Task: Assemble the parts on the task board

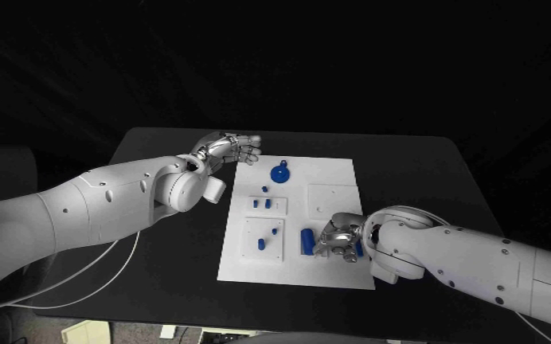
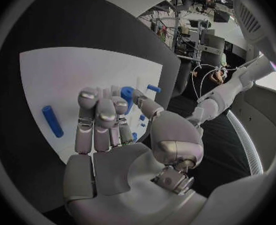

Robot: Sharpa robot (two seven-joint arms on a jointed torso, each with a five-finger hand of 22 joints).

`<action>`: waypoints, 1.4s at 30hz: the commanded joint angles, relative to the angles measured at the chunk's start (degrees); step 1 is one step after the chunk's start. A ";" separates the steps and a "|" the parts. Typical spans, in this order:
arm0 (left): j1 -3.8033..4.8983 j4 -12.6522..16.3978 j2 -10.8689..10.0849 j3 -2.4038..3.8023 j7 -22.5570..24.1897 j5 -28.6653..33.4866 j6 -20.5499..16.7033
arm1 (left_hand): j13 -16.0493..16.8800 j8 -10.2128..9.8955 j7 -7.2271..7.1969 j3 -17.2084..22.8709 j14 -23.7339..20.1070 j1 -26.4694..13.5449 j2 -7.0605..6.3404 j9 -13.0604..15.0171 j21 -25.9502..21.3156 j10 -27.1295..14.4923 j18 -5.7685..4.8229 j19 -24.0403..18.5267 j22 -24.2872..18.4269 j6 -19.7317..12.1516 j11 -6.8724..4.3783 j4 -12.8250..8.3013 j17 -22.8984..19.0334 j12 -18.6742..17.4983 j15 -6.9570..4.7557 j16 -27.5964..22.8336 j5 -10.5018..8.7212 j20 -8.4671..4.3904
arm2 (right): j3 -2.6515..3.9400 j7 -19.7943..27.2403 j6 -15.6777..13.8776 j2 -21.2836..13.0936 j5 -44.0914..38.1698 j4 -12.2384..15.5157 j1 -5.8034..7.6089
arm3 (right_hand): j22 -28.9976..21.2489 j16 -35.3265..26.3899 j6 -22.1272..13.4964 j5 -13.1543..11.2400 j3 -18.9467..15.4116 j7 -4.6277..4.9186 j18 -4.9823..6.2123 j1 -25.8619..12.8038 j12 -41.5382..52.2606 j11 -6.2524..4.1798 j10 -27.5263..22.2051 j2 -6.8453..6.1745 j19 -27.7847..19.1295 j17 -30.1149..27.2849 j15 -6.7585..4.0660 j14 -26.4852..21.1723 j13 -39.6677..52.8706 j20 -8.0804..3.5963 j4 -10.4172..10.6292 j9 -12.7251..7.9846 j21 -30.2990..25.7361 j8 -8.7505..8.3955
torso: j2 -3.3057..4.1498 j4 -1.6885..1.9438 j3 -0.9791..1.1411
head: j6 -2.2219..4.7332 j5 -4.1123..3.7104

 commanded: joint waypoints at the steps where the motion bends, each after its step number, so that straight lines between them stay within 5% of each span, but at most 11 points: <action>1: 0.03 0.16 -0.01 0.03 0.25 0.29 0.71 | -0.09 0.27 -0.02 -0.11 0.49 0.24 0.37 -0.07 -0.37 -0.05 0.46 0.31 0.06 -0.27 0.18 0.04 0.07 -0.20 0.08 -0.32 -0.09 0.16 | 0.01 1.59 0.01 0.33 -0.87 0.37 -0.06 | 0.87 -0.33 7.57 -0.06 0.81 -0.16 2.53 1.27 -0.25 -0.49 -0.02 0.26 0.42 0.07 -0.42 0.15 0.11 -0.15 0.01 0.01 0.36 0.29 | 0.03 -0.01 -0.01 | -0.08 0.07; 23: 0.03 0.03 -0.01 0.03 0.13 0.29 0.77 | -0.12 0.29 -0.01 -0.05 0.53 0.36 0.41 -0.09 -0.42 -0.04 0.45 0.34 0.11 -0.26 0.18 -0.02 0.16 -0.19 0.08 -0.39 -0.10 0.16 | 0.02 0.51 0.81 1.19 -4.31 0.13 -0.05 | 0.96 -0.38 7.90 0.00 3.94 -0.16 2.53 4.51 -0.22 -0.47 0.30 0.78 0.33 0.07 -0.37 0.21 0.36 0.02 0.03 0.12 0.53 0.50 | 0.00 0.00 -0.05 | -0.27 0.09; 35: 0.03 0.03 -0.01 0.03 0.11 0.29 0.81 | -0.12 0.30 -0.01 -0.04 0.54 0.37 0.42 -0.10 -0.44 -0.02 0.45 0.35 0.13 -0.25 0.18 -0.01 0.20 -0.19 0.08 -0.42 -0.10 0.16 | 0.02 0.25 -0.36 1.49 -7.86 0.83 -0.06 | 0.88 -0.25 8.13 -0.06 -4.13 -0.25 2.53 -1.73 -0.38 -0.55 0.55 -6.89 0.56 0.16 -0.45 0.35 0.56 0.31 0.17 -0.08 0.76 0.46 | 0.02 -0.02 0.02 | -0.30 0.13; 42: 0.03 0.04 0.00 0.03 0.08 0.29 0.82 | -0.13 0.31 -0.02 -0.03 0.54 0.37 0.45 -0.10 -0.45 -0.02 0.45 0.36 0.14 -0.24 0.17 -0.01 0.22 -0.18 0.08 -0.44 -0.10 0.16 | 0.03 -0.79 -1.34 1.83 -11.88 0.35 -0.06 | 0.81 -0.17 8.25 -0.06 -6.57 -0.47 2.53 -1.85 -0.42 -0.78 0.69 -6.30 0.51 0.26 -0.68 0.27 0.68 -0.17 0.00 0.08 0.67 0.63 | -0.01 0.00 -0.03 | -0.39 0.04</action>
